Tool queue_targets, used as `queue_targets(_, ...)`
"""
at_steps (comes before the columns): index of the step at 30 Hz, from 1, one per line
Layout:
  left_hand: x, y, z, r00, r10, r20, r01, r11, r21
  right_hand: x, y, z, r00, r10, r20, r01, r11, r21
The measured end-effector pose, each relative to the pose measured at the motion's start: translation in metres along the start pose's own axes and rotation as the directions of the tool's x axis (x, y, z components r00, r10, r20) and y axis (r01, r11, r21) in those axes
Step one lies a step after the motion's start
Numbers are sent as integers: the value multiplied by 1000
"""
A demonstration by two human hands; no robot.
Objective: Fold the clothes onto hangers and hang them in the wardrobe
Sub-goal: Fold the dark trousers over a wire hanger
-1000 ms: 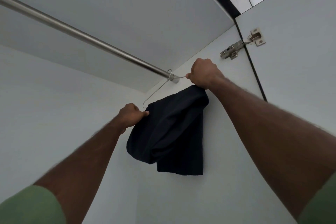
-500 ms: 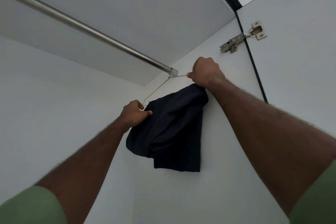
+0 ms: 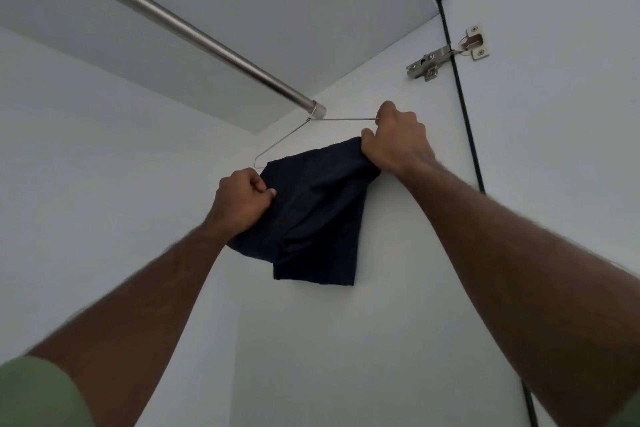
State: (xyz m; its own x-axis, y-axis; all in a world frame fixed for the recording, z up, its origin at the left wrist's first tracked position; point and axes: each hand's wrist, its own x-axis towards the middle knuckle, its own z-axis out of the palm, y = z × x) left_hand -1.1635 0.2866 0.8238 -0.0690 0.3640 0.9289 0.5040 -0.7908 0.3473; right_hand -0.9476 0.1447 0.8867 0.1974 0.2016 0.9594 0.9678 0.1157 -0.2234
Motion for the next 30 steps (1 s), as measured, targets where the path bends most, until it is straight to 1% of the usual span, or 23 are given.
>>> queue_targets(3,-9,6,-2,1000,18,-4,-18,999,-27,-21,2,-2,1000,-16,-14,16,1000,16)
queue_targets(8,-46,32,-7,998,49,-39,-54,989,-137,-62,5,-23,999,9,41,-11,1000,29)
queue_targets(13,-113,59,-6,986,159,-48,-166,957,-236,-121,23,-55,990,-23,137,32,998,-61)
queue_targets(15,-146,72,-3,982,186,-20,-185,953,-239,-147,38,-70,988,-13,154,32,992,-122)
queue_targets(17,-184,87,4,978,204,43,-190,956,-224,-175,53,-92,984,4,180,26,986,-166)
queue_targets(20,-248,119,18,948,253,192,-206,950,-236,-226,78,-138,972,38,234,17,973,-231)
queue_targets(23,-310,159,35,913,253,320,-165,947,-276,-279,102,-192,958,77,277,15,948,-317)
queue_targets(26,-374,212,49,858,280,431,-134,931,-339,-333,129,-253,935,200,293,-66,909,-411)
queue_targets(30,-474,293,61,753,329,569,-62,898,-436,-425,168,-344,869,407,283,-193,803,-564)
